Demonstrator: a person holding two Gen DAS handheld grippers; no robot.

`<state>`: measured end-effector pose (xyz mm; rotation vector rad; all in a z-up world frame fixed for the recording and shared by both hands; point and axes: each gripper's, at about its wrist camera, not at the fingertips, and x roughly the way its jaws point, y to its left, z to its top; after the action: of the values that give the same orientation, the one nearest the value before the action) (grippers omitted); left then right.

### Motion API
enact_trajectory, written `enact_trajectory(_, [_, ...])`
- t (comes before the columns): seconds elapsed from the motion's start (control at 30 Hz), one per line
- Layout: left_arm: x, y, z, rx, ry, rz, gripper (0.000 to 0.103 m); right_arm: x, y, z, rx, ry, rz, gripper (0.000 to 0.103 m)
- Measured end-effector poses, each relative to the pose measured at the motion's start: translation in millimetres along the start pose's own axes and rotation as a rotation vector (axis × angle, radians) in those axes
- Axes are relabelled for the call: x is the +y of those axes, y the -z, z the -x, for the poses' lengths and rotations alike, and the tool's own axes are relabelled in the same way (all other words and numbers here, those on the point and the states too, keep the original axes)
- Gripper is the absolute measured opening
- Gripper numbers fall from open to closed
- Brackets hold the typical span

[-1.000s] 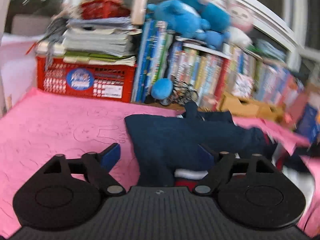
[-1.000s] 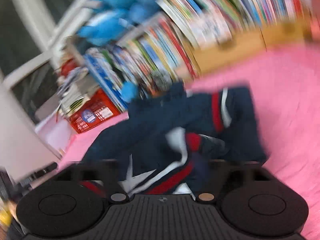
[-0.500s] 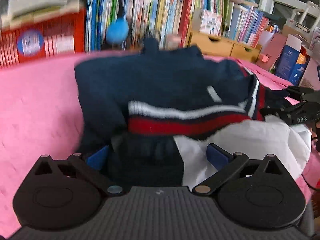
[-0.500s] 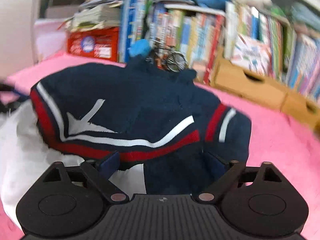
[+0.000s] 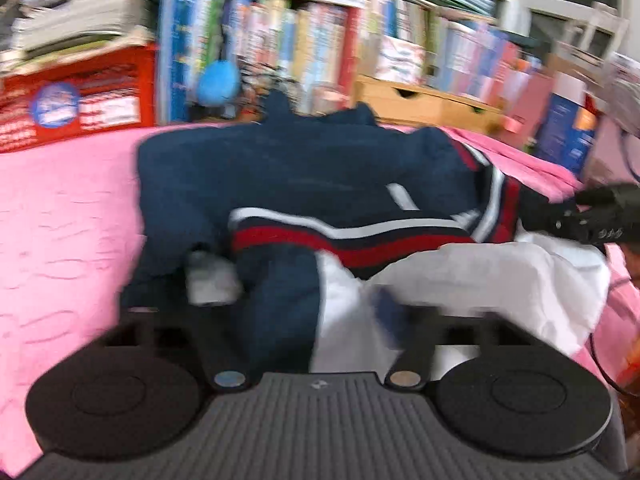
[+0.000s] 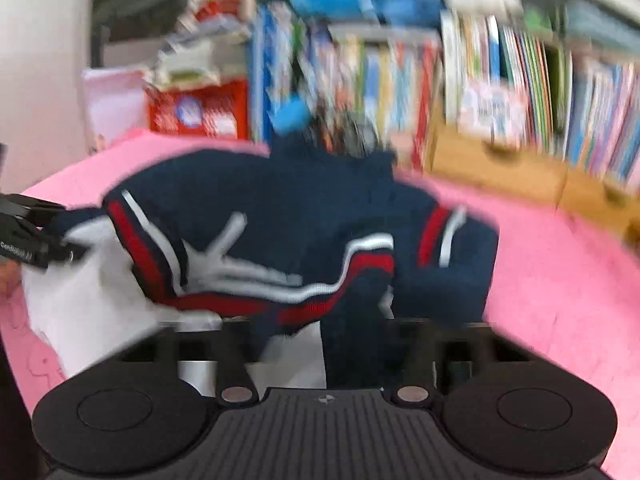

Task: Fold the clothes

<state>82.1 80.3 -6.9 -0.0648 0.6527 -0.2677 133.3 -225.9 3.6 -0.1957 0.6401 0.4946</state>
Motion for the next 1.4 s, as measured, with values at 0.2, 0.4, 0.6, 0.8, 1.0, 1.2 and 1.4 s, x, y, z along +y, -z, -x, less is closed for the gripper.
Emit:
enact_trajectory(0.2, [14,-42,65,-0.232,0.009,0.025,0.017,14,-26,61,-0.270,0.092,0.039,0.006])
enact_trajectory(0.4, [32,-134,12,-0.373,-0.135,-0.035,0.026,-21,-109,40,-0.442,0.198,-0.004,0.006])
enact_trajectory(0.6, [53,-135,-121,-0.101,-0.310,-0.066,0.039,-69,-133,-92,-0.253,0.211,-0.096,0.007])
enact_trajectory(0.8, [61,-111,-144,0.004,-0.410,-0.079,0.085,-83,-94,-170,-0.021,0.271,-0.205,0.035])
enact_trajectory(1.0, [56,-114,-82,-0.095,-0.453,-0.039,0.093,-76,-95,-84,-0.179,0.245,-0.230,0.063])
enact_trajectory(1.2, [6,-83,-30,-0.249,-0.513,-0.121,0.100,2,-70,-49,-0.214,0.022,-0.168,0.067])
enact_trajectory(1.4, [-4,-59,-11,-0.251,-0.503,-0.027,0.099,65,-44,-82,-0.105,-0.038,-0.018,0.064])
